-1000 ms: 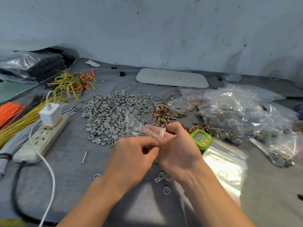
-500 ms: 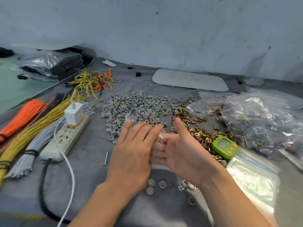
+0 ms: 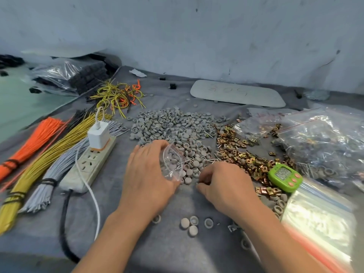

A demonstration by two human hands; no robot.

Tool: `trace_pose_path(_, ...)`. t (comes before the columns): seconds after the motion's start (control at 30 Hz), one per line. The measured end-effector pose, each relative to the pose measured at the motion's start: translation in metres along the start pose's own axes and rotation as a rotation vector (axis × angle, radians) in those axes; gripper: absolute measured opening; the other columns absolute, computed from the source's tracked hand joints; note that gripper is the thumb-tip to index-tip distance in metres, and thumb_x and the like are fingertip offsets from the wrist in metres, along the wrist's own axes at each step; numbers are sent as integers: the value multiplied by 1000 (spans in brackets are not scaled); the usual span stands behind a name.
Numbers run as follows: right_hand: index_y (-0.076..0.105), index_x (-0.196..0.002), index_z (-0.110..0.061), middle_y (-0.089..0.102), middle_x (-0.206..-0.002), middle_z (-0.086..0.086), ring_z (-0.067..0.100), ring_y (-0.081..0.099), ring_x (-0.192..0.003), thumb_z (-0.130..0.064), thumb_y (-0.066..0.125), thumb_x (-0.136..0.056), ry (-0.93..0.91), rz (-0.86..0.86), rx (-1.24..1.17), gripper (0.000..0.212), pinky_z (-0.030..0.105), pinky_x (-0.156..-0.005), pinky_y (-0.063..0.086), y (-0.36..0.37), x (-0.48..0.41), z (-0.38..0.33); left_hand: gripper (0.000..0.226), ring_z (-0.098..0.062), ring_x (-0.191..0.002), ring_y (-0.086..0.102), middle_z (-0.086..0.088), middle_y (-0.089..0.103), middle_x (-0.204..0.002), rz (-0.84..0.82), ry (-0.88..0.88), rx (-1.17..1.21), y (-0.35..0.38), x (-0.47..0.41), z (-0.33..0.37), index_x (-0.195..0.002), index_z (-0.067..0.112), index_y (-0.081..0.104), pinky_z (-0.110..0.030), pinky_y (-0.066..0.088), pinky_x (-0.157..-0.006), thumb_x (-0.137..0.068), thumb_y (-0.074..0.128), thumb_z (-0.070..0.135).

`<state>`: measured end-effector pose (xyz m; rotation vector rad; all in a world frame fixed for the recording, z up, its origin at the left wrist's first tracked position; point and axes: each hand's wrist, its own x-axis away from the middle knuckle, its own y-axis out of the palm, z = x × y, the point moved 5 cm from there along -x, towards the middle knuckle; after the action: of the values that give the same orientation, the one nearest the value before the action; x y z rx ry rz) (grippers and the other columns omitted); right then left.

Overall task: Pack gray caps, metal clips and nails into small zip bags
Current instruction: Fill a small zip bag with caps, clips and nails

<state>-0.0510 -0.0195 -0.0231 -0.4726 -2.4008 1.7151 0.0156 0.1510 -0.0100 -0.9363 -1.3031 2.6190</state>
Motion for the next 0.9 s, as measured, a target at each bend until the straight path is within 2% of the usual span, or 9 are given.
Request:
trace_pose_path(0.07,69,-74,-29,68,-73,-10,18,62,-74,-42,71,-84,-22,34,103,16,27,-58,39,0,2,-2,72,-1,-95,35,21,45,-105,-34,-24,50,2,1,0,-125,41,42,-25,35,-89,-68,86,36)
trace_pose_path(0.17,72,-81,-27,71,-75,-8,21,66,-77,-36,68,-87,-37,64,61,12,33,-66,52,1,6,-5,81,1,-101,36,23,43,-111,-96,3,78,8,5,3,-135,42,39,-23,34,-88,-69,85,30)
trace_pose_path(0.27,79,-87,-30,74,-75,-14,8,68,-73,-31,71,-93,-9,213,-252,10,31,-71,57,-13,8,4,85,-7,-106,41,20,44,-115,-113,50,-4,11,8,6,-139,42,35,-21,31,-85,-72,82,18)
trace_pose_path(0.37,82,-81,-33,73,-68,-17,1,66,-62,-26,82,-86,-42,256,-695,8,19,-58,52,-23,9,5,83,-10,-106,42,18,45,-114,-89,94,-32,12,8,12,-136,37,39,-18,25,-82,-68,81,13)
trace_pose_path(0.43,82,-78,-31,72,-63,-14,1,61,-53,-23,85,-82,-97,246,-802,10,15,-51,45,-24,11,-1,77,-12,-105,42,19,42,-109,-81,114,-3,14,8,19,-132,34,43,-19,25,-82,-67,78,13)
trace_pose_path(0.57,84,-84,-31,57,-49,-22,3,46,-43,-24,86,-80,-144,203,-637,9,13,-45,32,-18,9,-11,62,-9,-99,43,25,40,-100,-64,122,91,16,8,30,-121,34,48,-21,28,-78,-68,76,15)
trace_pose_path(0.73,84,-79,-34,72,-63,-15,6,56,-49,-29,80,-86,-90,258,-801,9,22,-46,42,-24,1,-1,64,-6,-92,51,23,53,-98,-98,10,195,14,4,24,-109,49,41,-19,36,-67,-67,80,21)
trace_pose_path(0.83,81,-74,-36,72,-66,-22,4,66,-62,-30,78,-89,64,344,-708,16,13,-49,45,-28,-6,21,67,0,-90,61,20,61,-102,-89,-153,460,8,2,13,-111,48,47,-14,42,-65,-56,77,24)
trace_pose_path(0.9,82,-85,-34,71,-68,-22,3,66,-60,-28,75,-91,104,213,-495,11,10,-51,46,-18,-10,23,68,1,-89,62,13,64,-102,-57,-266,742,4,-1,5,-115,38,55,-14,47,-70,-53,73,16)
